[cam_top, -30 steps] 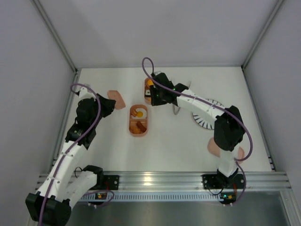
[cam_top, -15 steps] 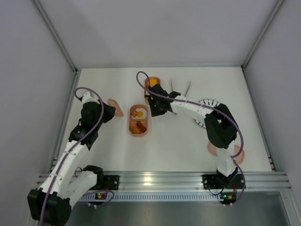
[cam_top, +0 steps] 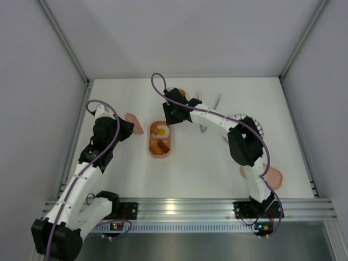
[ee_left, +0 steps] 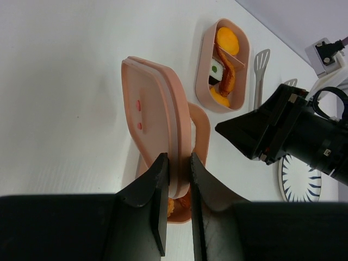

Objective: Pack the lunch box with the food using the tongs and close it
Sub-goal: Move the packing box to the center of the board.

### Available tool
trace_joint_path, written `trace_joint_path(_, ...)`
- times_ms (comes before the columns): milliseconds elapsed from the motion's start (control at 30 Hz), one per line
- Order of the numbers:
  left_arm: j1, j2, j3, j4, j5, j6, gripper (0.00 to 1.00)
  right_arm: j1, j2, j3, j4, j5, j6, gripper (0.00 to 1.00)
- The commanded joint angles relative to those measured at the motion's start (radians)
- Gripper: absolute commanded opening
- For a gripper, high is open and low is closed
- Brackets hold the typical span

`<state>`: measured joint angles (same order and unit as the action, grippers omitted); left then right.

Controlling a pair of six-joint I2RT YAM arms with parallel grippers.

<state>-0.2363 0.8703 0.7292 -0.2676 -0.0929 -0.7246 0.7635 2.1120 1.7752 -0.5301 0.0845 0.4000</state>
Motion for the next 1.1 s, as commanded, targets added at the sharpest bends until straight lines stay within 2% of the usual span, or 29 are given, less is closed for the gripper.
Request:
trace_joint_path(0, 0.005, -0.016, 0.047, 0.025, 0.015, 0.014, 0.0, -0.01, 0.052, 0.075, 0.021, -0.014, -0.009, 0.33)
trace_joint_path(467, 0.005, -0.037, 0.076, -0.01, 0.015, 0.024, 0.0, -0.036, 0.129, 0.165, -0.002, -0.025, -0.016, 0.33)
trace_joint_path(1067, 0.005, -0.059, 0.085, -0.038, 0.012, 0.028, 0.0, -0.039, 0.194, 0.167, -0.001, -0.054, -0.007, 0.28)
